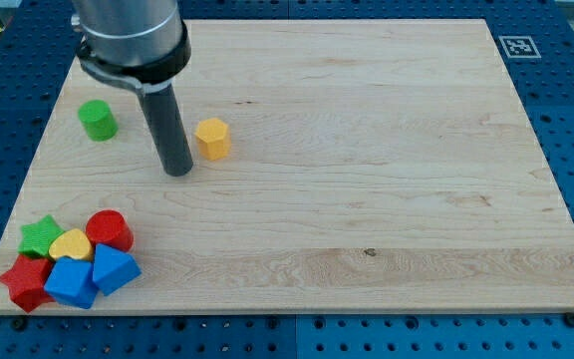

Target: Slide the yellow hexagon towards right side of the red circle

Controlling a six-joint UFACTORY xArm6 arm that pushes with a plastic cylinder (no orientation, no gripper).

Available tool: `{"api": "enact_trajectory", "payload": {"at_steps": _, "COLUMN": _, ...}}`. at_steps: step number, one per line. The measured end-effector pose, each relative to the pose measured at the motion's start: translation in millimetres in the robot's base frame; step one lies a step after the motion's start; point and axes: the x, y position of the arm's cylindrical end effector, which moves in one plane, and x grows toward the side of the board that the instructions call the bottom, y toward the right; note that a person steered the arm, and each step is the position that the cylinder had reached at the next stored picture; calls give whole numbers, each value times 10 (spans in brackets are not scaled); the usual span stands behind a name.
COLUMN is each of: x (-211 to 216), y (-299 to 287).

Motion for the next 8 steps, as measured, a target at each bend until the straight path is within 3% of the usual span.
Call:
{"api": "enact_trajectory", "payload": {"at_steps": 4, "x": -1082, "y": -152}}
{"api": "enact_trajectory", "payload": {"at_steps": 8, "x": -435, "y": 393}}
